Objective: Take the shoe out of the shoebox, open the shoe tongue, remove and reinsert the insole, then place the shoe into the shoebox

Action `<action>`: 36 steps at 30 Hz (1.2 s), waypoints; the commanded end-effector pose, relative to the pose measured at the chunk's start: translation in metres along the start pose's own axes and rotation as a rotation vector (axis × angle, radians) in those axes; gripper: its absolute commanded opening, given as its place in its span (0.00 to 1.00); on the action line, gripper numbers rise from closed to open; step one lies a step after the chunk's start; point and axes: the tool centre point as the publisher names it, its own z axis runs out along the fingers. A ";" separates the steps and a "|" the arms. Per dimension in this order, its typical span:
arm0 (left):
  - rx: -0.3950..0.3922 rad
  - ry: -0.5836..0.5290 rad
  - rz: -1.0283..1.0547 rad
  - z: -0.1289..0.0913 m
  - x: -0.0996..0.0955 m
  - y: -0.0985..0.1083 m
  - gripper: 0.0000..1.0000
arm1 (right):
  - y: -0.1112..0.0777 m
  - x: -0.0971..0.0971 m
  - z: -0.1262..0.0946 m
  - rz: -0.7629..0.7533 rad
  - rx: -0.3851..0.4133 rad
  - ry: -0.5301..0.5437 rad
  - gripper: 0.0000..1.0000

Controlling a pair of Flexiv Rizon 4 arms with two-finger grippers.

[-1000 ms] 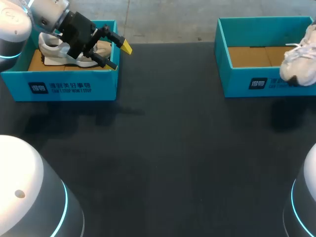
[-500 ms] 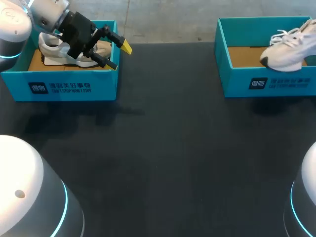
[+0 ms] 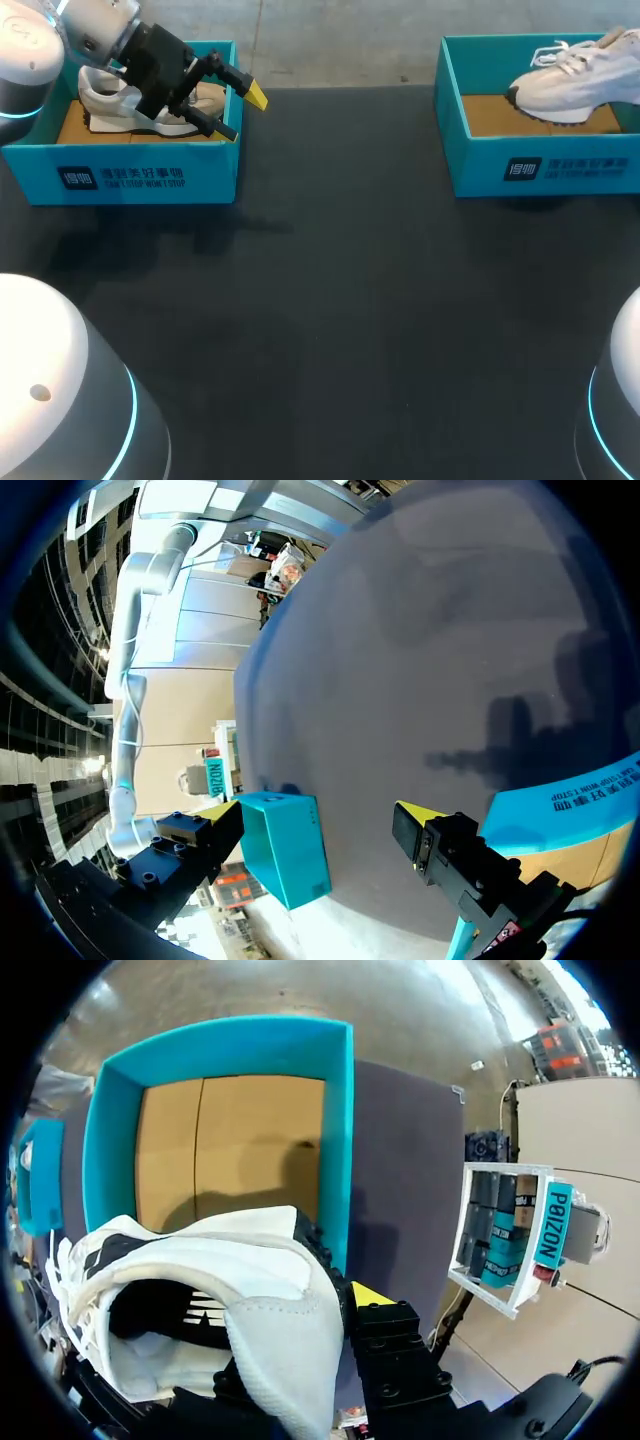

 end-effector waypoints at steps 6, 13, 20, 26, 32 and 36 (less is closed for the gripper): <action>-0.001 0.002 0.001 0.000 0.000 -0.001 1.00 | 0.003 -0.002 -0.003 -0.002 0.008 0.003 0.00; -0.001 0.002 0.001 0.000 0.000 -0.001 1.00 | 0.006 0.001 0.000 0.021 -0.040 0.036 0.00; -0.001 0.002 0.001 0.000 0.000 -0.001 1.00 | 0.009 0.006 0.008 0.046 -0.051 0.048 0.00; -0.001 0.002 0.001 0.000 0.000 -0.001 1.00 | 0.007 0.010 0.016 0.100 -0.059 0.072 0.00; -0.001 0.002 0.001 0.000 0.000 -0.001 1.00 | 0.006 0.010 0.024 0.158 -0.100 0.125 0.00; -0.001 0.002 0.001 0.000 0.000 -0.001 1.00 | 0.008 0.010 0.030 0.188 -0.103 0.117 0.00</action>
